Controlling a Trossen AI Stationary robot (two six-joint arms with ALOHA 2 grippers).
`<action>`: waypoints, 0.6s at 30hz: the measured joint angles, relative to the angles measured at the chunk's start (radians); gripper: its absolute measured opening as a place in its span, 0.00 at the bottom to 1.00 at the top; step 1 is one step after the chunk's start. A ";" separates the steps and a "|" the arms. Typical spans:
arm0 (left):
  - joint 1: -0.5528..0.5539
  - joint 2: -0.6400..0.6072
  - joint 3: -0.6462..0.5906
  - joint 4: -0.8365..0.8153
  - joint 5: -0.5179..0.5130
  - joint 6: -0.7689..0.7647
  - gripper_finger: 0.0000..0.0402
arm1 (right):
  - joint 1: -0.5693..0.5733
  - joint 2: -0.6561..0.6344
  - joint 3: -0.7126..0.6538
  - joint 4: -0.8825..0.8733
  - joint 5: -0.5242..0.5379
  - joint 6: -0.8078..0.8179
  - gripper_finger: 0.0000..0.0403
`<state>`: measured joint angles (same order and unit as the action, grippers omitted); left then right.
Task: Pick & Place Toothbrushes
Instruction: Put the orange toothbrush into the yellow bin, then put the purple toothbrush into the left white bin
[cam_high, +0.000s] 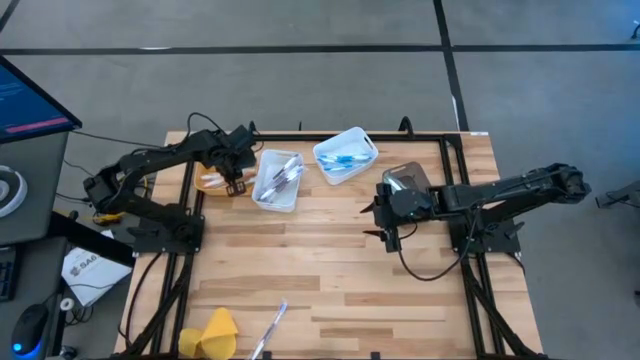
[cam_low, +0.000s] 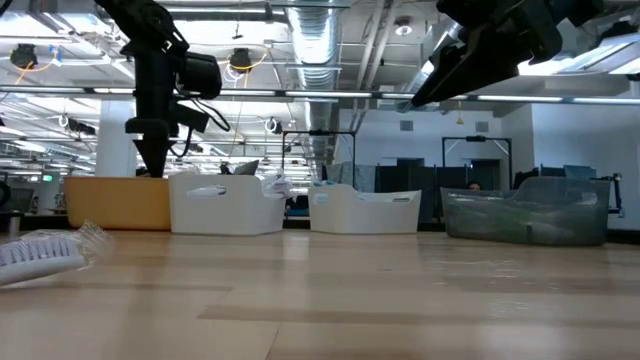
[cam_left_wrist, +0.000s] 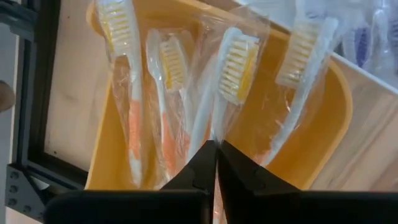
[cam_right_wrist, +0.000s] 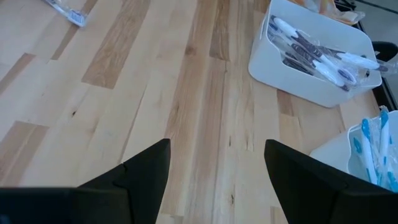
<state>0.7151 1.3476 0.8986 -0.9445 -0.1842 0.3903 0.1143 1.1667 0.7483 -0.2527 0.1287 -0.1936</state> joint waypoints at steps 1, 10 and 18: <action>0.000 0.000 0.000 0.001 0.000 -0.007 0.03 | 0.000 0.000 0.000 0.000 0.000 0.000 0.63; 0.000 0.000 0.000 0.003 0.000 -0.107 0.17 | 0.000 0.000 0.000 0.000 0.000 -0.016 0.63; -0.015 -0.010 0.000 0.000 -0.001 -0.145 0.34 | 0.000 0.000 0.000 -0.001 0.000 -0.016 0.63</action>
<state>0.6999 1.3376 0.8990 -0.9440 -0.1852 0.2455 0.1146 1.1667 0.7483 -0.2535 0.1287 -0.2100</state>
